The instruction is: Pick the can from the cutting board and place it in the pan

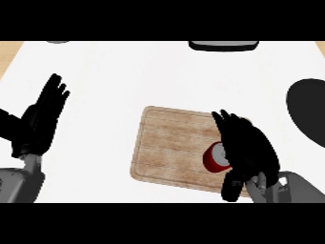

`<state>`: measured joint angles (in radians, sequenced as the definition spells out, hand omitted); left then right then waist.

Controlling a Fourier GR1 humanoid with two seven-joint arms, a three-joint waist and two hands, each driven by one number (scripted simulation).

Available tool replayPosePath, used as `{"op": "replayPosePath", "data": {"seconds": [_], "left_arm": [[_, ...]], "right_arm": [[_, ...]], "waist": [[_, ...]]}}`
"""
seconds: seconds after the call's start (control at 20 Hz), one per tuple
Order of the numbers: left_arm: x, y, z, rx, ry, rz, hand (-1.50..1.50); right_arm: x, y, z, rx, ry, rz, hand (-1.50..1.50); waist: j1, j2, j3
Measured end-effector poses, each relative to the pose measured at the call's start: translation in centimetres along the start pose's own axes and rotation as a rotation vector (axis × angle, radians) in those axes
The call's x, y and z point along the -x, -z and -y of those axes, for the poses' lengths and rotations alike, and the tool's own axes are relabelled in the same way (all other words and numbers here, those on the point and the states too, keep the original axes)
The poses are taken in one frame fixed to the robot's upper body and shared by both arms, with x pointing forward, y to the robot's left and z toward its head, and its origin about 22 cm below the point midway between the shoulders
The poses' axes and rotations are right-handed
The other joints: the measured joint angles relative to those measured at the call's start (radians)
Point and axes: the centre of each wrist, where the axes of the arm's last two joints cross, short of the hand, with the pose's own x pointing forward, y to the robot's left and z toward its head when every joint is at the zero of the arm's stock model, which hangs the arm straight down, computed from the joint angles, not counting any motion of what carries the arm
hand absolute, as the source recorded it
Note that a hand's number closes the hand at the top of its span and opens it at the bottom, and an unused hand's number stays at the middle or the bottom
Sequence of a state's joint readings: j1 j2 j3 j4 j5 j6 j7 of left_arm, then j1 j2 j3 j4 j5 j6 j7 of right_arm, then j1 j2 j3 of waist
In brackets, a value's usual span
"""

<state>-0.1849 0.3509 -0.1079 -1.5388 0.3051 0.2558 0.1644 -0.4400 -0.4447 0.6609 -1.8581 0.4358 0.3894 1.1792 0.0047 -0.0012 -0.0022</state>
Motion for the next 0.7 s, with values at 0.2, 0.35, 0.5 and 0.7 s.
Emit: {"op": "replayPosePath", "data": {"seconds": [0.2,0.35,0.5,0.7], "left_arm": [[0.0,-0.1,-0.5,0.001,0.006,0.004,0.00],[-0.1,-0.2,-0.9,0.002,0.006,0.004,0.00],[-0.2,-0.3,-1.0,-0.002,0.009,0.004,0.00],[-0.2,-0.3,-0.8,-0.006,0.000,0.004,0.00]], "right_arm": [[-0.6,1.1,-0.5,-0.008,0.004,-0.022,-1.50],[-0.8,1.7,-0.6,-0.018,0.013,-0.029,-1.50],[-0.3,2.6,-1.4,-0.041,0.001,-0.054,-1.50],[0.2,3.3,-2.0,-0.051,-0.008,-0.068,-1.50]], "waist": [[0.000,0.000,0.001],[0.000,0.000,0.001],[-0.001,0.000,0.001],[-0.003,0.000,0.002]]}}
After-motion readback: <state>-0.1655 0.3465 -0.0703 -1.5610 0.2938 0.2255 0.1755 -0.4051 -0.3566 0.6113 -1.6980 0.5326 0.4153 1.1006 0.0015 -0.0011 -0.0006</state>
